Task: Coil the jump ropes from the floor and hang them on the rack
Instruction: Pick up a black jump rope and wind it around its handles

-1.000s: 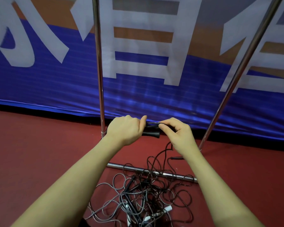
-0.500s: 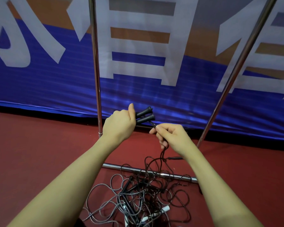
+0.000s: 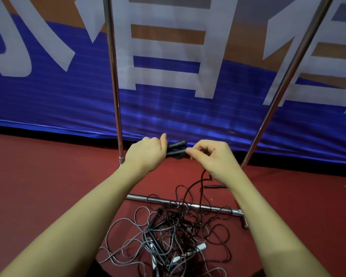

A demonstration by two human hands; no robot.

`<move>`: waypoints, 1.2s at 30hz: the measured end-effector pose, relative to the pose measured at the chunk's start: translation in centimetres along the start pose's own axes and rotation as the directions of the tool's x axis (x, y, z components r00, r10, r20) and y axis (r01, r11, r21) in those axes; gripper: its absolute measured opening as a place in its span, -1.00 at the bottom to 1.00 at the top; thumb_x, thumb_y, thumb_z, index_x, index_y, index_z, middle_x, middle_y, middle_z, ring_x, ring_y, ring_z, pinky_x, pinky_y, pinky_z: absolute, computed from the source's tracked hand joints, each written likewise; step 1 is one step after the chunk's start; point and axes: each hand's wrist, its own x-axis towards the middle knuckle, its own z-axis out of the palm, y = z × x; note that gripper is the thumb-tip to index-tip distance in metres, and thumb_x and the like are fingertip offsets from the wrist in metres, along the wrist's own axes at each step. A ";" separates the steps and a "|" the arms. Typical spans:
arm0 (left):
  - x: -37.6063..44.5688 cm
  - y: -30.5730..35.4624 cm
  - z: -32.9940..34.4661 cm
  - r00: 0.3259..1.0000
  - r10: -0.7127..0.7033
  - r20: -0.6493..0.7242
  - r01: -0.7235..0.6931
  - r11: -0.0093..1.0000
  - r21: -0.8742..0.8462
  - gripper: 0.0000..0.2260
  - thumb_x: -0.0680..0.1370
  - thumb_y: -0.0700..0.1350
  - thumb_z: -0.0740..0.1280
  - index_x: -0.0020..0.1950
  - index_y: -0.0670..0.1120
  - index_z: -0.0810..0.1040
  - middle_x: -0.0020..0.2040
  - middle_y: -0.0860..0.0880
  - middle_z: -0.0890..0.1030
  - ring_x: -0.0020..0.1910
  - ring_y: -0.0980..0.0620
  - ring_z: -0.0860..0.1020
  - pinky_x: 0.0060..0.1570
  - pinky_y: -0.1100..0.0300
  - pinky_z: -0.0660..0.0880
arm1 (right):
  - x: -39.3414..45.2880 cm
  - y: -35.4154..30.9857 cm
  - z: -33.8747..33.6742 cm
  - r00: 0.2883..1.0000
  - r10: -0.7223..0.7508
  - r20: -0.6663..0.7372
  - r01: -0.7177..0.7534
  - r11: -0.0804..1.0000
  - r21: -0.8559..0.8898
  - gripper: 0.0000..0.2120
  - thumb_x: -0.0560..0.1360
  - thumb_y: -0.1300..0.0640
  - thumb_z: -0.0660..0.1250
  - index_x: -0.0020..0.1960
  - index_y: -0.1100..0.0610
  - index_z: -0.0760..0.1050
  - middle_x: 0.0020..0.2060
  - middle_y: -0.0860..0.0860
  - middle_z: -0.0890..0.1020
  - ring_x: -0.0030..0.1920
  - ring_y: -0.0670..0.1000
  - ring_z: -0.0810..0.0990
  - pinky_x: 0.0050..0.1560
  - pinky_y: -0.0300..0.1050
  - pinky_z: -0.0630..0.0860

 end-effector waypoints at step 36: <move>-1.1 2.9 -2.7 0.965 -0.240 -0.101 0.127 0.771 -0.625 -0.47 0.66 0.11 -0.08 -0.42 -0.13 0.27 -0.35 -0.08 0.41 -0.31 -0.11 0.37 -0.22 0.06 0.28 | 0.8 -0.7 2.2 0.981 0.161 0.110 -0.195 0.820 0.538 -0.55 0.64 0.02 0.05 -0.30 0.22 0.46 -0.61 -0.09 0.22 -0.63 -0.13 0.17 -0.54 -0.26 0.28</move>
